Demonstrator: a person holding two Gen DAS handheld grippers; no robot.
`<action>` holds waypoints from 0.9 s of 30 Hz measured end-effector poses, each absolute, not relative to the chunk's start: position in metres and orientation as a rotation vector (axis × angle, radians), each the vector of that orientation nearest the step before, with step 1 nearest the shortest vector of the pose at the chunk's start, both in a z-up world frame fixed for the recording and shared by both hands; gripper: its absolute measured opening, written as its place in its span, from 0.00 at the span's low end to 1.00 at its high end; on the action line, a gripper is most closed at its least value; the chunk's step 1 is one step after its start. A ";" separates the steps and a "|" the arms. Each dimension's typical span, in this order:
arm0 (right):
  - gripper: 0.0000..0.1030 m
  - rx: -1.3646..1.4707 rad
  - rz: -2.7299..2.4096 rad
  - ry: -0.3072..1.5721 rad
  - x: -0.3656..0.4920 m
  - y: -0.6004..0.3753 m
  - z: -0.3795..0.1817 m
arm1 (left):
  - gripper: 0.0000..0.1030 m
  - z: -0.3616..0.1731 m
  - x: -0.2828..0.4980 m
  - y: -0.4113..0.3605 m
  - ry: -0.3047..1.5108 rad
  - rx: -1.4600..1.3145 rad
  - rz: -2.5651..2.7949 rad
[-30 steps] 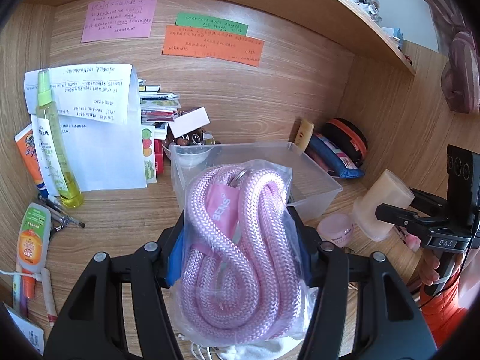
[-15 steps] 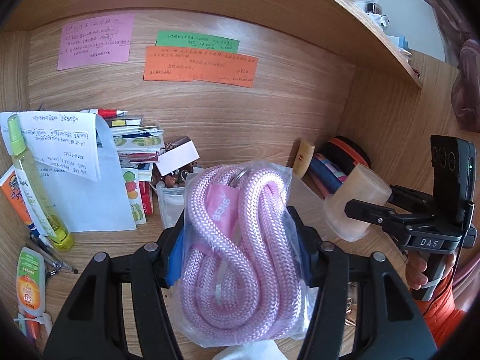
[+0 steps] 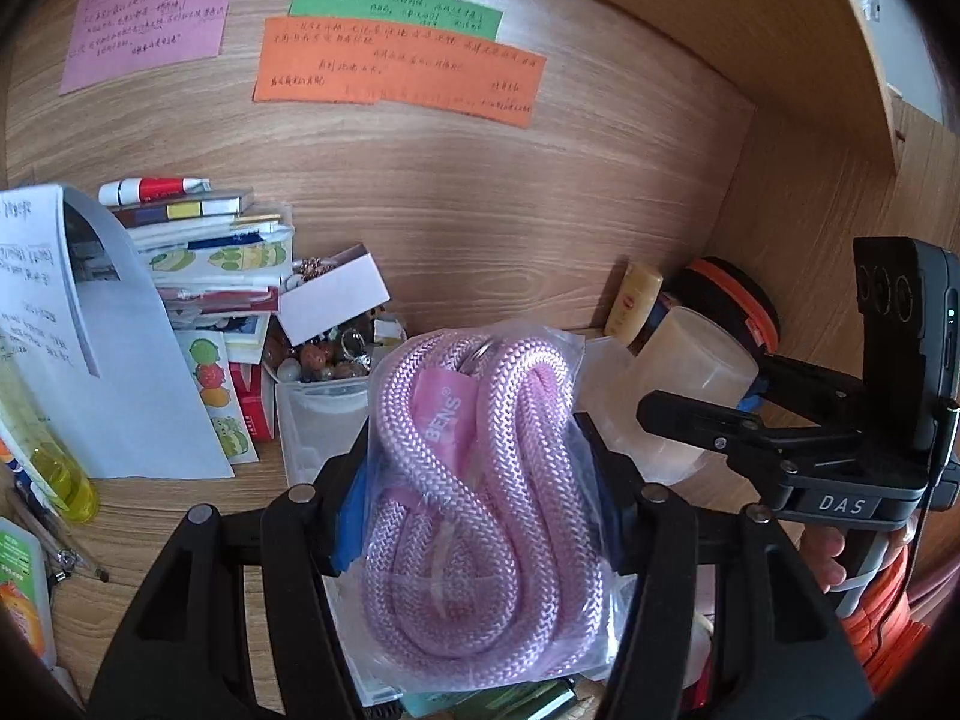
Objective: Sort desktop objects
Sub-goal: 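Lift and carry the rope bag and beige cylinder over the clear bin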
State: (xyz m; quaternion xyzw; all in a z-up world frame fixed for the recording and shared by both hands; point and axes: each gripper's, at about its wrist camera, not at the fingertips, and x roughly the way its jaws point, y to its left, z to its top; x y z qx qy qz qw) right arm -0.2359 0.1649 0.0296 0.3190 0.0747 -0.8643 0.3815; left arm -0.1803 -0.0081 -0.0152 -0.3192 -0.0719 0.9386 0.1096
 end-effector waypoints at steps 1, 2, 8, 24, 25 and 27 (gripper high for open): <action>0.53 0.825 -2.204 0.199 -0.238 0.164 0.025 | 0.57 -0.021 -0.183 -0.008 -0.201 -0.960 2.756; 0.53 0.838 -2.204 0.202 -0.240 0.164 0.021 | 0.57 -0.026 -0.186 -0.007 -0.199 -0.979 2.752; 0.53 0.928 -2.189 0.200 -0.251 0.162 0.001 | 0.57 -0.044 -0.193 -0.005 -0.145 -1.050 2.780; 0.53 0.945 -2.205 0.319 -0.249 0.148 -0.013 | 0.58 -0.064 -0.201 0.010 -0.005 -1.125 2.794; 0.53 0.946 -2.200 0.322 -0.249 0.147 -0.014 | 0.58 -0.065 -0.201 0.011 0.006 -1.124 2.796; 0.53 0.955 -2.193 0.331 -0.249 0.146 -0.015 | 0.58 -0.066 -0.201 0.013 0.030 -1.126 2.803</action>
